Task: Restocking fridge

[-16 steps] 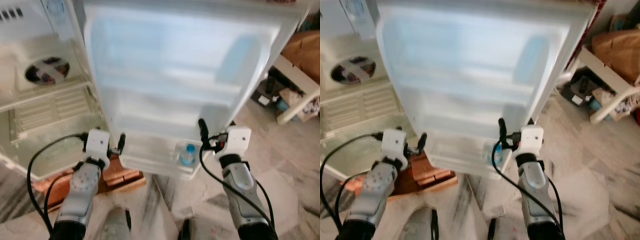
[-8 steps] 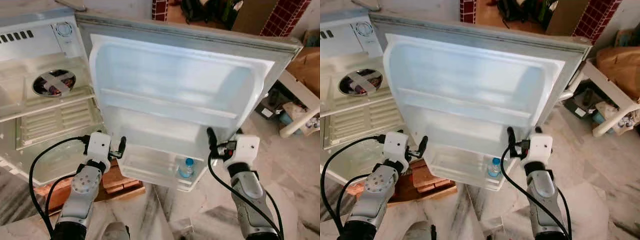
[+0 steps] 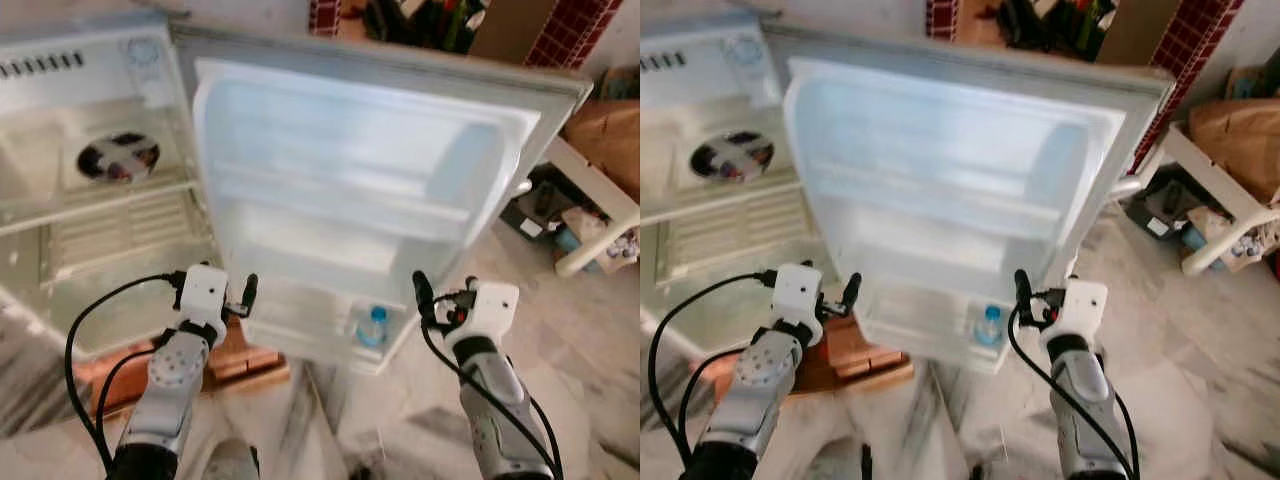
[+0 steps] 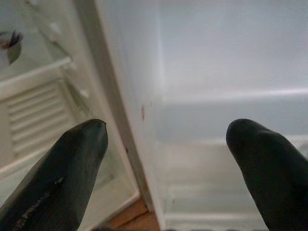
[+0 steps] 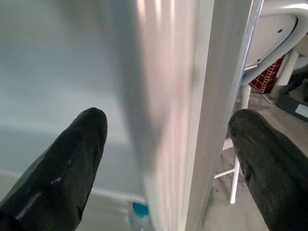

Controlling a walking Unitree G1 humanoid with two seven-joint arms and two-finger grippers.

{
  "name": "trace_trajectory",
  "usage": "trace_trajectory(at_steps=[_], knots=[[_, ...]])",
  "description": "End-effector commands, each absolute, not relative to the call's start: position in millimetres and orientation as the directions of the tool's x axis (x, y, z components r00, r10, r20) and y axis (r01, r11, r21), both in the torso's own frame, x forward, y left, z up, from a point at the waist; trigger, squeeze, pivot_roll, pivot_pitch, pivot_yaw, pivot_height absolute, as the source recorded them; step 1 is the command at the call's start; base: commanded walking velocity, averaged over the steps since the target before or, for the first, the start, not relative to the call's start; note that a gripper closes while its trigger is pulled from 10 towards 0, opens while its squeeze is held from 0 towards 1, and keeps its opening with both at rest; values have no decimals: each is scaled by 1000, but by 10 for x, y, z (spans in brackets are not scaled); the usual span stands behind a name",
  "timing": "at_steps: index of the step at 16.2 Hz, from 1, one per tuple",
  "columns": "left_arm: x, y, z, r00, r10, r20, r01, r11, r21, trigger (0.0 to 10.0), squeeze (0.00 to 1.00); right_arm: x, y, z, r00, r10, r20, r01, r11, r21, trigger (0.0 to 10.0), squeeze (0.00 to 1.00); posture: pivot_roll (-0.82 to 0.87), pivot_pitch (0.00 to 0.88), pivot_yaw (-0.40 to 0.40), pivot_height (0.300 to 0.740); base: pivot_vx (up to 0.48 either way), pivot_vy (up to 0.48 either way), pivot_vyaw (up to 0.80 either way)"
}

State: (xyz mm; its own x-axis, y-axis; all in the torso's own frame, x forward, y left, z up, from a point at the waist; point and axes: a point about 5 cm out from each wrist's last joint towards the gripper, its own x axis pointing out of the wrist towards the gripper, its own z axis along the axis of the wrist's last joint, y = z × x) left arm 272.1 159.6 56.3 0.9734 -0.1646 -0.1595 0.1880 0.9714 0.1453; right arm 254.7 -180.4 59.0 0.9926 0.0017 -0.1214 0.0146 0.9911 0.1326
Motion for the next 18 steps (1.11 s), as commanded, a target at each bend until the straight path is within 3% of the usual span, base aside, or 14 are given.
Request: trace_trajectory(at_steps=[1, 3, 9, 15, 16, 18], knots=[[2704, 1606, 527, 970, -161, -180, 190, 969, 158, 10000, 0, 2556, -1838, 645, 994, -2, -108, 17, 991, 135, 10000, 0, 31, 51, -49, 740, -330, 0, 0], [2701, 1603, 527, 971, -159, -180, 189, 969, 159, 10000, 0, 2574, -1837, 675, 996, 13, -92, 9, 971, 239, 10000, 0, 30, 54, -52, 740, -332, 0, 0], [2713, 1609, 519, 969, -162, -185, 193, 967, 167, 10000, 0, 2581, -1818, 676, 995, 10, -103, 8, 985, 173, 10000, 0, 30, 51, -44, 740, -307, 0, 0], [2665, 1762, 583, 970, -187, -157, 213, 963, 166, 10000, 0, 2599, -1807, 674, 994, -24, -111, 45, 982, 186, 10000, 0, 42, 40, -46, 740, 0, 0, 0], [2577, 1953, 554, 975, -119, -186, 143, 983, 119, 10000, 0, 2583, -1877, 764, 996, -69, -52, 76, 987, 145, 10000, 0, 43, 38, -26, 740, 0, 0, 0], [2519, 2009, 543, 979, -90, -185, 112, 988, 109, 10000, 0, 2543, -1932, 792, 996, -94, -12, 93, 996, -4, 10000, 0, 36, 40, -22, 740, 0, 0, 0]])
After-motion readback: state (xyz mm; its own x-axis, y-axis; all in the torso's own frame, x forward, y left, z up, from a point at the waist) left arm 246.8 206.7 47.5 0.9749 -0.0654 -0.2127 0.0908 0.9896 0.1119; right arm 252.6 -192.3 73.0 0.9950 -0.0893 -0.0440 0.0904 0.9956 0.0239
